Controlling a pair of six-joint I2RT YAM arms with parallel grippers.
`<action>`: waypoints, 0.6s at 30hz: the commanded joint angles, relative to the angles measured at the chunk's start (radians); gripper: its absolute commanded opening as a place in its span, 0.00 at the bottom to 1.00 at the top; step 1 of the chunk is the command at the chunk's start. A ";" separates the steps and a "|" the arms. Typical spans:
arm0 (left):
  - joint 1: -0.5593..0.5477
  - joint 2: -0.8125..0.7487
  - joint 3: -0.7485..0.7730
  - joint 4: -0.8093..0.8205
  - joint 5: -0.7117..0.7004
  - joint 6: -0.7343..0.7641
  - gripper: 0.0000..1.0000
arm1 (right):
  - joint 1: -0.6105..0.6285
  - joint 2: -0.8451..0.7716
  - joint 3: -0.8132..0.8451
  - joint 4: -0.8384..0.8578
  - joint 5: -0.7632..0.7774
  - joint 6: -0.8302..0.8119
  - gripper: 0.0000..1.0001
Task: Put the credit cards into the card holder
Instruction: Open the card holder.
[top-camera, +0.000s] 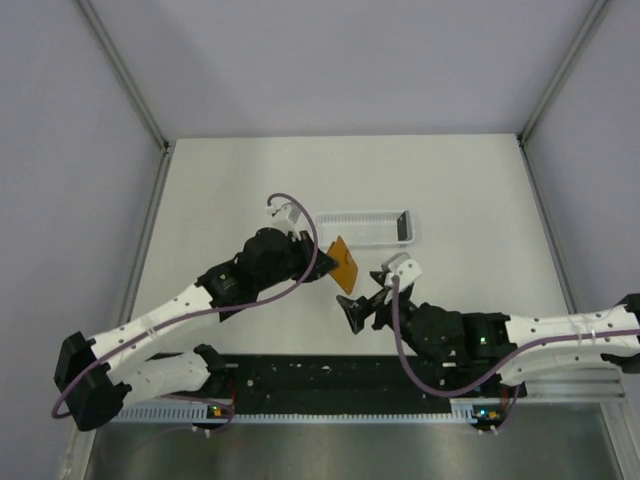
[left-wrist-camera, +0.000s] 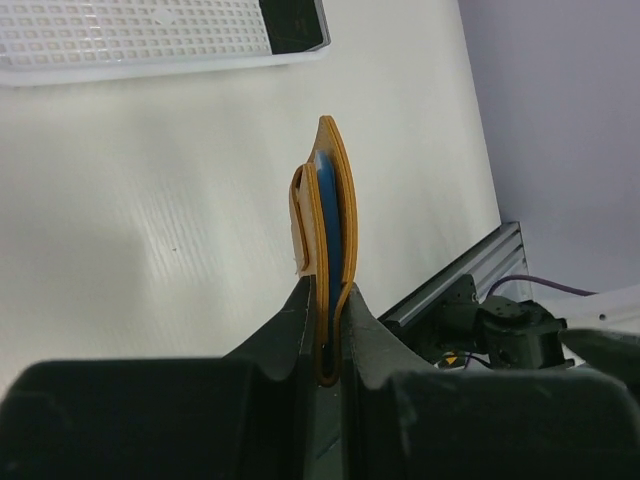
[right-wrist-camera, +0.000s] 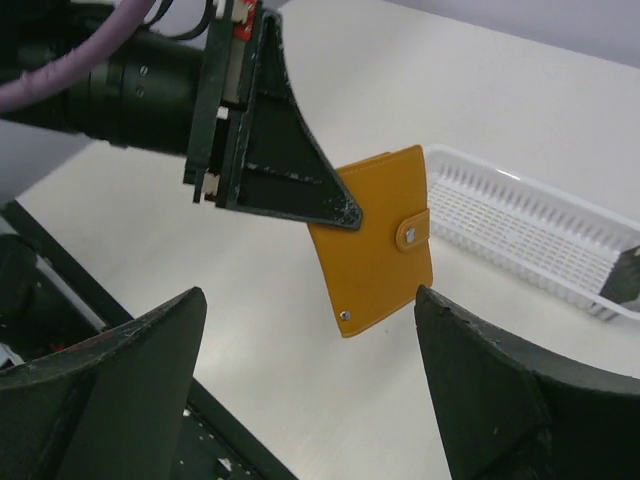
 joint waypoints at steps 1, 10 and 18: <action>0.006 -0.112 -0.082 0.133 0.005 0.099 0.00 | -0.117 -0.124 -0.063 0.032 -0.224 0.110 0.85; 0.013 -0.186 -0.183 0.224 0.182 0.135 0.00 | -0.377 -0.249 -0.100 -0.091 -0.520 0.250 0.76; 0.013 -0.100 -0.157 0.203 0.223 0.098 0.00 | -0.377 -0.069 -0.067 -0.108 -0.594 0.321 0.52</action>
